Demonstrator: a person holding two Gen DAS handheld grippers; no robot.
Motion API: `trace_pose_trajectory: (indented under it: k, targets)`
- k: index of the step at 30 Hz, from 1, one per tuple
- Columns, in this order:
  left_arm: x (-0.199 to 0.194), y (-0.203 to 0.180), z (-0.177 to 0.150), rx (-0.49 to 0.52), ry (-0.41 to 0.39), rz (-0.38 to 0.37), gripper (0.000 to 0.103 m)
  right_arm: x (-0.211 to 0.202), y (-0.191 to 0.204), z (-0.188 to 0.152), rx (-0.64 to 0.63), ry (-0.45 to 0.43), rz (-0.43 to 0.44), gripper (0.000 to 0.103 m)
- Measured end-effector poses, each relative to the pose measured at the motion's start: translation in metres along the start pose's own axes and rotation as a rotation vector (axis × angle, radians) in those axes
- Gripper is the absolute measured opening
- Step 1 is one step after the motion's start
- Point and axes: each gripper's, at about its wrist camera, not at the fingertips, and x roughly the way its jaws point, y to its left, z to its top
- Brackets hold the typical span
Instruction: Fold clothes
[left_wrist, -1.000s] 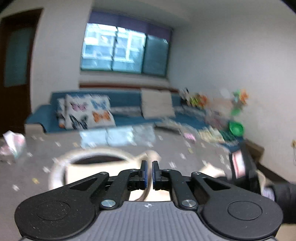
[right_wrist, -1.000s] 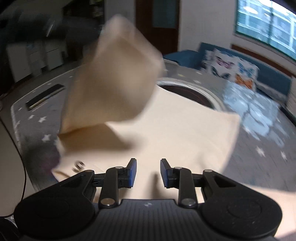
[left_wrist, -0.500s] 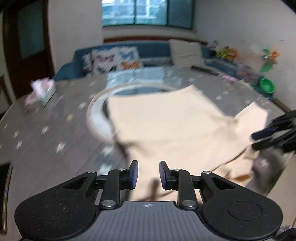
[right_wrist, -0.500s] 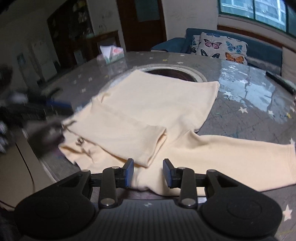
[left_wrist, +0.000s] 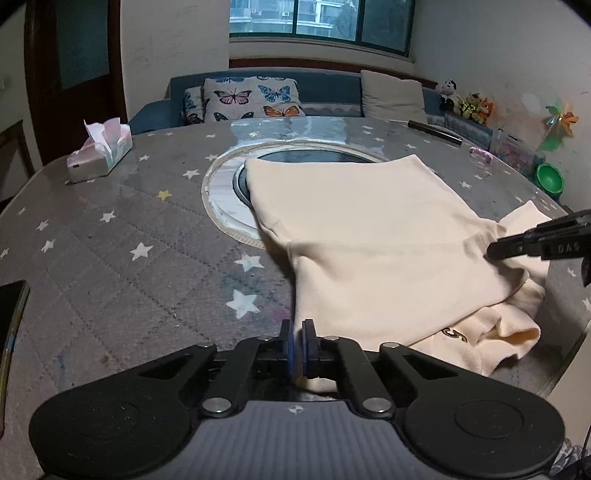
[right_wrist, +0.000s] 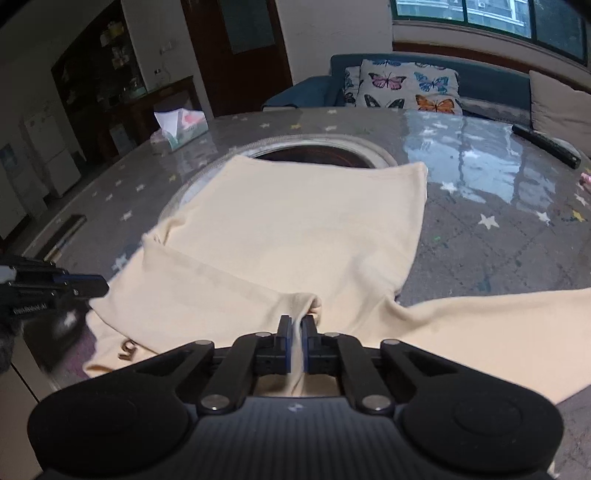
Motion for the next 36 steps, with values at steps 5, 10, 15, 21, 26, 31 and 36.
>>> trace_pose_trajectory:
  k: [5,10,15,21,26,31,36]
  targets:
    - [0.001,0.01,-0.001,-0.02,0.009,0.006,0.0,0.0,-0.002,-0.004,0.022,0.009,-0.013,0.005]
    - [-0.003,0.007,0.018,-0.066,-0.043,-0.051,0.004,0.001,-0.002,-0.005,0.018,0.011,-0.015,0.011]
    - [0.02,-0.005,0.028,-0.043,-0.019,-0.044,0.026,0.003,0.001,-0.005,-0.003,0.02,-0.003,0.017]
    - [0.028,0.003,0.026,-0.097,-0.02,-0.061,0.007,0.003,0.0,-0.007,0.003,0.023,0.003,0.017]
    - [0.014,0.016,0.023,-0.134,-0.031,-0.07,0.007,-0.001,0.003,-0.006,0.002,0.012,0.016,0.014]
    - [0.019,0.028,0.021,-0.163,0.001,-0.024,0.011,0.008,0.005,-0.008,-0.005,0.019,0.011,0.014]
    - [0.003,0.027,0.034,-0.15,-0.068,-0.005,0.008,0.0,0.008,-0.003,-0.037,-0.001,-0.025,0.015]
